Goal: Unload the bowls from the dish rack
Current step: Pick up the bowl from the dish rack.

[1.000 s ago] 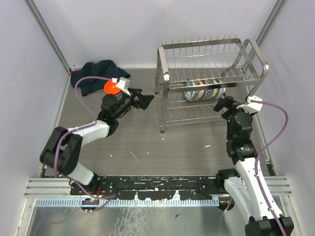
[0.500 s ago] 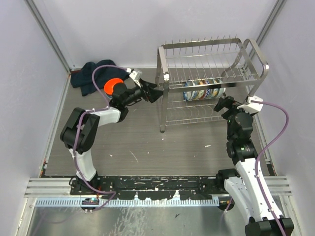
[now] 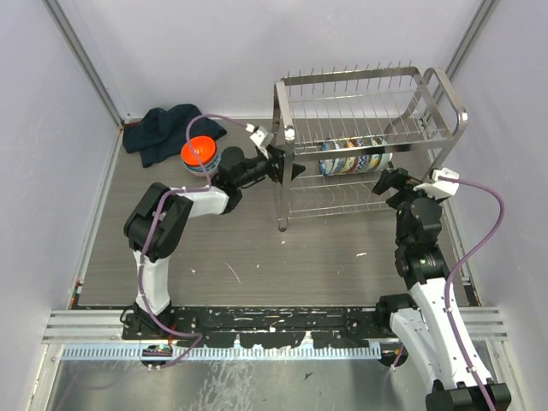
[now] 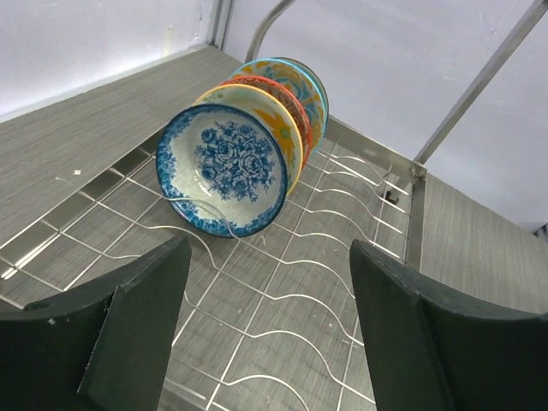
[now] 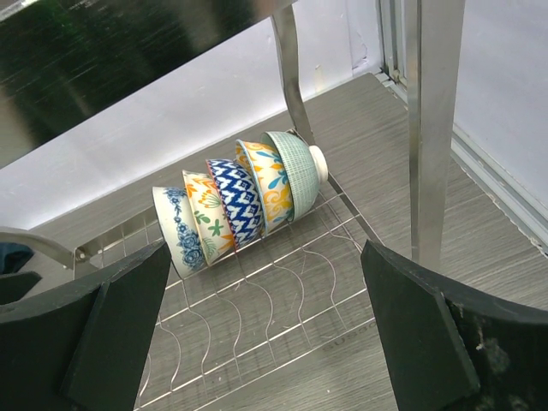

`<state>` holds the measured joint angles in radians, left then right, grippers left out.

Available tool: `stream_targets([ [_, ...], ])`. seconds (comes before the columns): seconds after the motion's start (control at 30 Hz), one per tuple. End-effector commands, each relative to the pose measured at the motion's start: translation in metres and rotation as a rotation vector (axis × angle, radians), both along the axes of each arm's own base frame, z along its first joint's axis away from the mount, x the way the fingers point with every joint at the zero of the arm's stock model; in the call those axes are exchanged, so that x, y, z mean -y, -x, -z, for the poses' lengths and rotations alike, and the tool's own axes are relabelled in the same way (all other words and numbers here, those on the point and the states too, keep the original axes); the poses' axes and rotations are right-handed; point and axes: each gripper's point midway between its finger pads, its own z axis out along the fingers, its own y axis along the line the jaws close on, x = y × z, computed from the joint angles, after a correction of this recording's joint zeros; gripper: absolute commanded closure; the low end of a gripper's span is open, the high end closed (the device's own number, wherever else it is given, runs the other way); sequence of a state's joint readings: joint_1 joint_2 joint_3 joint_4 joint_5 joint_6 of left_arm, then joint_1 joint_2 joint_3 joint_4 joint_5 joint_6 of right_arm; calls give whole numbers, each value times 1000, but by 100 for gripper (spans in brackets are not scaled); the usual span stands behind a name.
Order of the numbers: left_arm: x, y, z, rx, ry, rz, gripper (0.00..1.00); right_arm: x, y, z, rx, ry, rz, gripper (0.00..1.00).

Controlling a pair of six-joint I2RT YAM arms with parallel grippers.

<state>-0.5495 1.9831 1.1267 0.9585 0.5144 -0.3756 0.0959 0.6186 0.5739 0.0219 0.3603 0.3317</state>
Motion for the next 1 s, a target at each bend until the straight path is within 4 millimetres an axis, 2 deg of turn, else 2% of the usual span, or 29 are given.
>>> stream_targets([
  [0.0, 15, -9, 13, 78, -68, -29, 18, 0, 3, -23, 78, -3, -2, 0],
  [0.43, 53, -19, 43, 135, -160, -5, 20, 0, 9, -29, 100, -8, -8, 0],
  [0.97, 87, -36, 57, 158, -177, -40, 25, -1, 12, -32, 109, -11, -14, 0],
])
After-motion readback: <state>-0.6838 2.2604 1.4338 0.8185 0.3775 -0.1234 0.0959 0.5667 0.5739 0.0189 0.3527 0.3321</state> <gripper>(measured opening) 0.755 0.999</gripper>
